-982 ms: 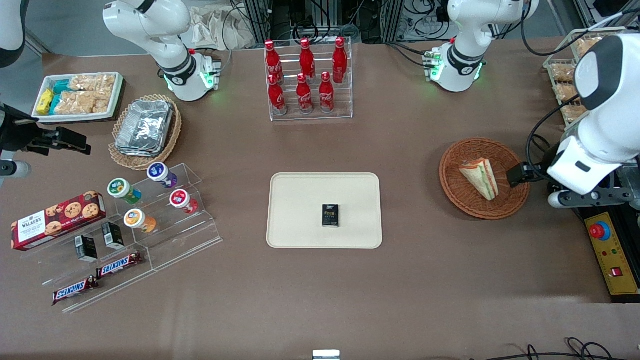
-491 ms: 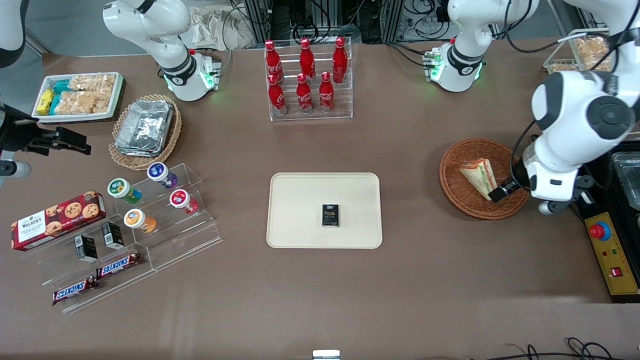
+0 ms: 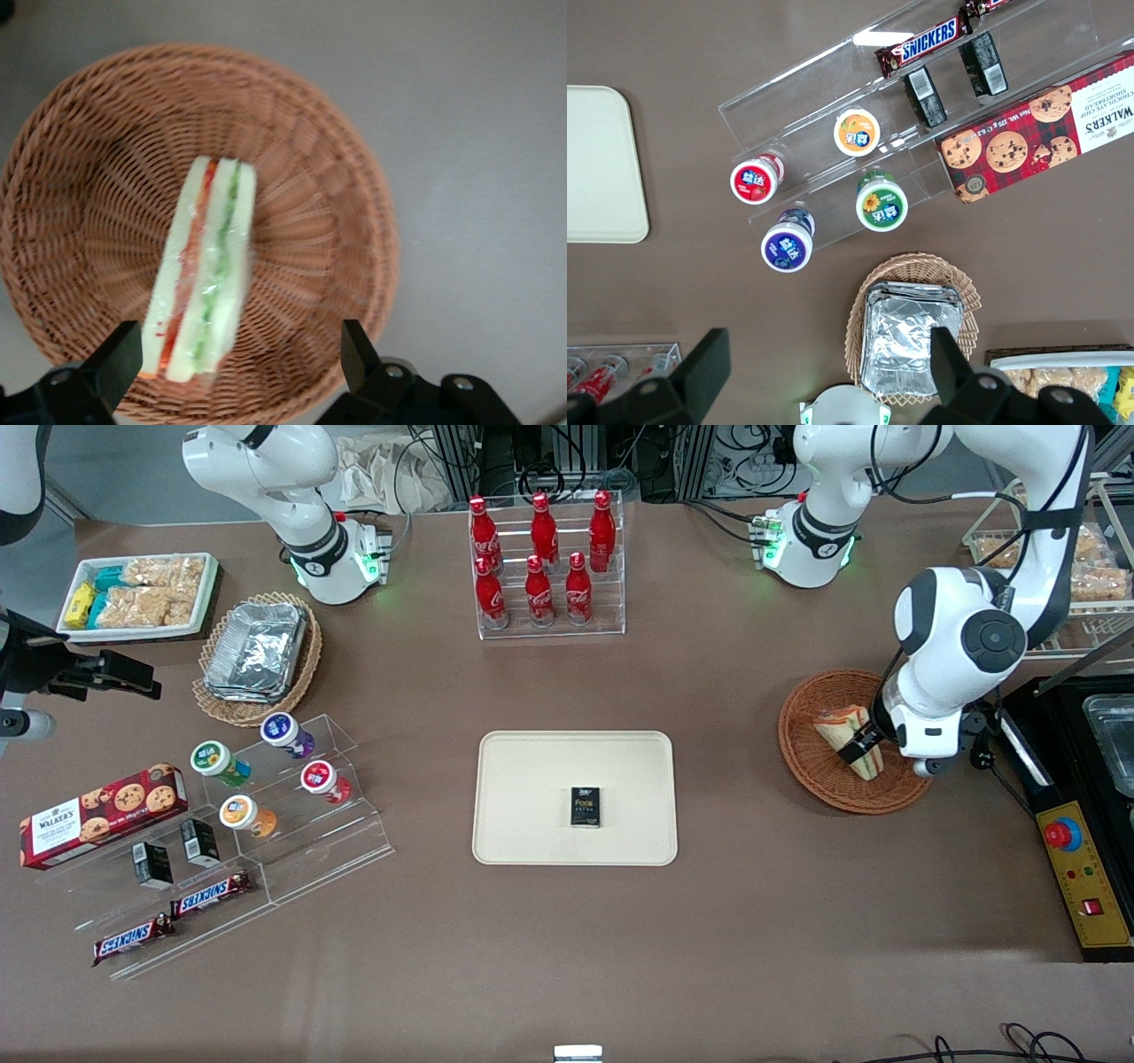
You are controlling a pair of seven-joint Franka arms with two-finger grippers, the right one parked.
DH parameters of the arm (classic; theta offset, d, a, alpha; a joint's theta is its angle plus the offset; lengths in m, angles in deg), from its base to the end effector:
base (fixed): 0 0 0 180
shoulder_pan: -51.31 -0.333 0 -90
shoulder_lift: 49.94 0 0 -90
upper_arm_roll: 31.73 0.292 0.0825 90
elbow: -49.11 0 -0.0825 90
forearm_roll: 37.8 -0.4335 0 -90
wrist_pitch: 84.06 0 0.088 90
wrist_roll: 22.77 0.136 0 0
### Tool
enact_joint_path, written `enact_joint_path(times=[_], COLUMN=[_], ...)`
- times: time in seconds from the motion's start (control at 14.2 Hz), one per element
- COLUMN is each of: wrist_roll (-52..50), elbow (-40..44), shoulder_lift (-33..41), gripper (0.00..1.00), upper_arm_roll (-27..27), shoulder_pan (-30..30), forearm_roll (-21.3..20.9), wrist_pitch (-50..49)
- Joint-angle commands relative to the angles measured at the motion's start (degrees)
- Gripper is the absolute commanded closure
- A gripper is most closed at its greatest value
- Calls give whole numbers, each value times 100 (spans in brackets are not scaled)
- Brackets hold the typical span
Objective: Place sandwich from basket to tray
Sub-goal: 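Close the left gripper on the sandwich's upright edge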
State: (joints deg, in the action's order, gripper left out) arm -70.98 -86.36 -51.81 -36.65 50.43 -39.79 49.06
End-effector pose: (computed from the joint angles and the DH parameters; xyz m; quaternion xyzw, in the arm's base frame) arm 0.5230 -0.0359 0.2172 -0.9305 -0.3642 0.0282 0.0259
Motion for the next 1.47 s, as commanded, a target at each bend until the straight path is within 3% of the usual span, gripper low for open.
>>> enact_joint_path(times=[0.0,0.63,0.7,0.77,0.91,1.4], wrist_roll=[-189,-189,-189,-189,-181,82], elbow=[-523,-937,-946,-946,-928,-543], shoulder_lift=[309,-323,-419,-473,-517,-193], gripper=[0,0,3,29,99,100], upper_arm_roll=[-70,-70,-70,-70,-70,-62], shoulder_pan=[-158,-264,-264,-264,-264,-264], forearm_roll=[-109,-101,-109,-101,-101,-109], wrist_pitch=[362,1698,1795,1866,1893,1280])
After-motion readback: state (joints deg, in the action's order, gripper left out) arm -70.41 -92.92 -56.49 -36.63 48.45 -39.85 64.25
